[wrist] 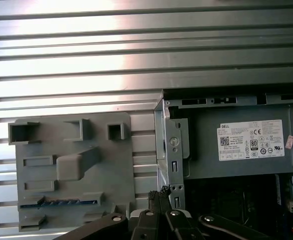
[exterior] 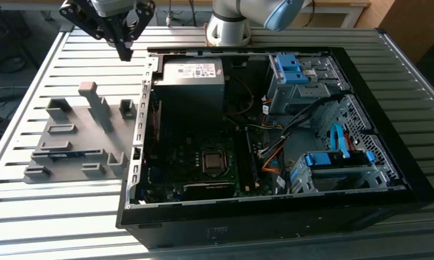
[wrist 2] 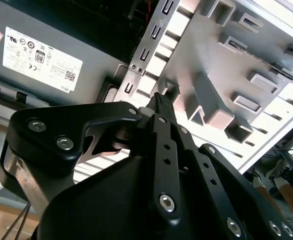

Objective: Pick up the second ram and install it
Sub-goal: 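Reach for the second ram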

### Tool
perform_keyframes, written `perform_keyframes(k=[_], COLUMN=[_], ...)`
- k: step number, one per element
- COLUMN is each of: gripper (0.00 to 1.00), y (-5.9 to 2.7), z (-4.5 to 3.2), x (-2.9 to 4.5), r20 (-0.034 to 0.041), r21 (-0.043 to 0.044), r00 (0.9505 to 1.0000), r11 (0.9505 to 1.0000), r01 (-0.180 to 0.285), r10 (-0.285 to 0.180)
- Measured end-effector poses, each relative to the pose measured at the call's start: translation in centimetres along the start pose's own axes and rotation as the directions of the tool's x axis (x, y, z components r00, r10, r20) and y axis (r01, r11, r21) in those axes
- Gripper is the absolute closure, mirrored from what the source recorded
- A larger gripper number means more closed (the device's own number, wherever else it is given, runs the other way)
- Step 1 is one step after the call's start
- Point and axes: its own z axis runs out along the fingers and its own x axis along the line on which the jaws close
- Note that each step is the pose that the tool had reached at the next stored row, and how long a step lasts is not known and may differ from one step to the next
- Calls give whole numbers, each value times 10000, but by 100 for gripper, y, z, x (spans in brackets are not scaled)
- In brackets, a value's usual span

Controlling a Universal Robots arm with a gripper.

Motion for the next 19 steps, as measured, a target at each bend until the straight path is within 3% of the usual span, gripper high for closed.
perform_keyframes(k=[19], gripper=[89], y=[-11], z=[-2], x=[144], r20=[-1], r21=[0], r00=[10000], r11=[10000], r01=[0], r10=[0])
